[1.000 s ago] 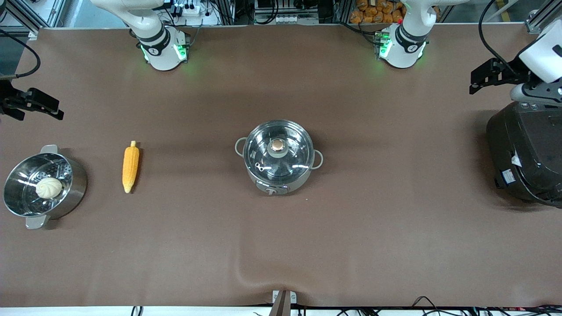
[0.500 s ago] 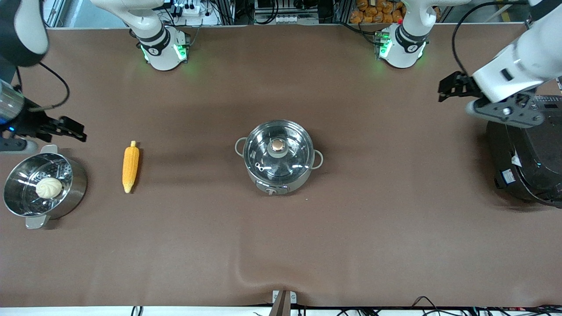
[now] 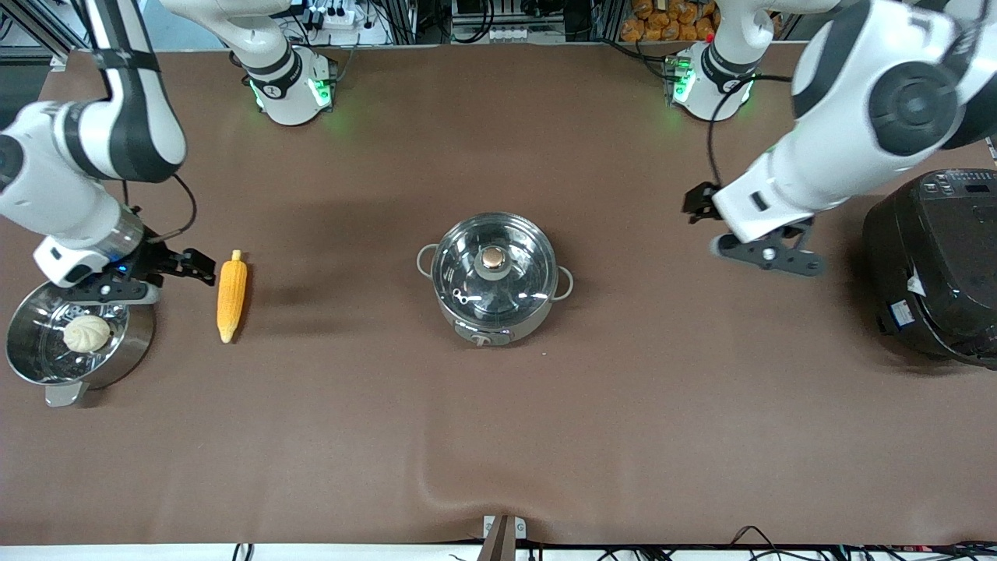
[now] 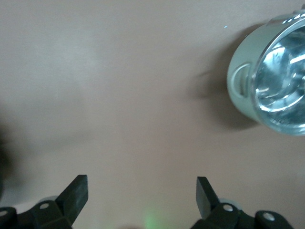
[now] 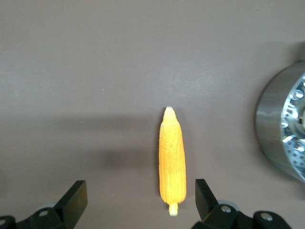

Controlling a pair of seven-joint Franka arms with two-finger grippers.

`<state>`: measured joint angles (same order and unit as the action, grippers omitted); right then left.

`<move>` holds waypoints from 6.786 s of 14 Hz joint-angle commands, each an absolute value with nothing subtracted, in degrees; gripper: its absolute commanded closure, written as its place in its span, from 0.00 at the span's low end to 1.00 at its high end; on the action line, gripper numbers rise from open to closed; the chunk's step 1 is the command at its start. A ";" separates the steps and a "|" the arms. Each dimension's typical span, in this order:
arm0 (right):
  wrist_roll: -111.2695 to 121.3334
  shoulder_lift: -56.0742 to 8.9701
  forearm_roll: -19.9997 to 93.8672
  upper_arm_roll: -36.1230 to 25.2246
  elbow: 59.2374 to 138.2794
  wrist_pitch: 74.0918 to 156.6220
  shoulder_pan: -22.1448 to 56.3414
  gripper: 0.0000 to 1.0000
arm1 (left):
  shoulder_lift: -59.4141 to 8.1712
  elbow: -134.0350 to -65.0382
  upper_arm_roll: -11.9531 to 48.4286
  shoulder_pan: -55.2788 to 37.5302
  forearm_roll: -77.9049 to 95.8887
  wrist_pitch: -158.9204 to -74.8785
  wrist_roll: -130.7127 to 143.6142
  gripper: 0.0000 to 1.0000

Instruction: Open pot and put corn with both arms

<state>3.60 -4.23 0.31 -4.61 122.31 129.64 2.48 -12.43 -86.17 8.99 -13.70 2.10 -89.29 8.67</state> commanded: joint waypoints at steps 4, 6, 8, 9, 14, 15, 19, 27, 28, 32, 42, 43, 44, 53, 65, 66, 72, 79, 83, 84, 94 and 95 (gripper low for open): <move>3.16 -8.69 0.35 -4.92 126.38 137.44 2.20 0.00 | -21.25 -83.50 8.61 -25.11 2.90 -99.90 25.36 0.00; 3.34 -11.85 -0.34 -5.10 126.21 139.13 1.85 0.00 | -25.64 -81.31 8.26 -29.95 2.55 -104.92 31.70 0.00; 3.51 -16.50 -4.90 -5.01 126.04 143.76 1.32 0.00 | -29.43 -79.29 7.74 -33.73 1.33 -110.71 37.24 0.00; 3.52 -19.22 -6.31 -5.10 125.43 145.44 1.06 0.00 | -31.01 -78.76 7.73 -34.88 0.80 -113.87 40.57 0.00; 8.69 -24.35 -6.68 -5.01 125.51 148.98 -2.71 0.00 | -35.68 -78.05 7.65 -41.21 -6.84 -118.83 48.77 0.00; 9.83 -24.35 -6.59 -4.92 125.59 148.54 -4.03 0.05 | -36.03 -78.05 7.73 -41.74 -8.51 -118.83 49.30 0.00; 9.93 -24.08 -5.89 -4.66 125.86 146.69 -4.31 0.36 | -37.44 -77.96 7.65 -42.89 -9.58 -118.92 50.27 0.00; 5.48 -20.65 -1.76 -3.34 115.10 126.54 0.69 1.00 | -36.57 -78.13 7.91 -43.24 -9.23 -117.78 57.66 1.00; 3.01 -21.09 -1.76 -3.34 110.00 120.65 2.27 1.00 | -35.69 -78.05 7.91 -43.24 -9.14 -117.16 57.66 1.00; 0.80 -21.09 -1.76 -3.34 99.60 111.81 8.34 1.00 | -29.29 -78.05 8.00 -41.23 -9.05 -111.90 57.48 1.00; -23.39 -18.98 8.52 -3.25 95.55 110.74 28.52 1.00 | -28.64 -78.75 8.00 -10.22 -7.12 -106.70 45.47 1.00; -29.99 -19.42 8.53 -3.34 93.10 111.09 31.70 1.00 | -30.48 -78.75 8.00 -8.80 -7.12 -106.87 43.00 1.00; -33.80 -20.29 8.53 -3.25 91.42 111.88 33.64 1.00 | -32.50 -78.75 8.00 -8.18 -7.03 -107.05 41.93 1.00; -44.83 -33.31 6.51 -3.69 87.54 132.80 45.97 0.75 | -42.27 -79.54 8.09 -8.53 -7.03 -112.32 40.43 1.00; -39.20 -20.85 1.58 -8.88 89.29 111.72 39.31 0.00 | -29.91 -79.98 8.09 -8.00 -7.47 -105.48 35.70 0.00; -36.94 -19.18 1.67 -8.88 91.30 111.45 36.33 0.00 | -27.45 -79.98 8.17 -8.00 -7.47 -104.08 34.64 0.00; -9.80 -8.45 0.89 -9.05 98.96 106.80 19.35 0.00 | -14.00 -79.72 8.79 -8.00 -6.24 -92.03 24.55 0.00; 0.86 1.14 -1.76 -9.05 98.53 98.54 8.10 0.00 | -7.04 -79.36 6.60 -2.02 0.07 -86.66 1.96 0.00; 6.94 2.20 -1.67 -9.05 96.34 94.58 5.01 0.00 | -1.07 -81.03 4.75 -2.72 0.44 -79.56 -2.28 0.00; 6.86 1.94 -1.50 -9.05 95.20 93.53 4.49 0.00 | 1.21 -82.60 4.75 -3.07 0.44 -78.41 -2.02 0.00; 2.81 1.50 -0.97 -8.61 95.71 94.66 5.19 0.00 | 3.78 -86.05 4.48 -5.27 0.35 -78.22 -1.14 0.00; 3.68 1.41 -0.97 -8.61 95.71 94.75 5.19 0.00 | 3.78 -86.04 4.48 -5.27 0.35 -78.22 -1.14 0.00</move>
<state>2.13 1.28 -1.07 -9.00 95.54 94.36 5.69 3.04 -85.62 4.76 -5.32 -0.47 -77.97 -0.85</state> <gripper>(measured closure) 0.000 0.000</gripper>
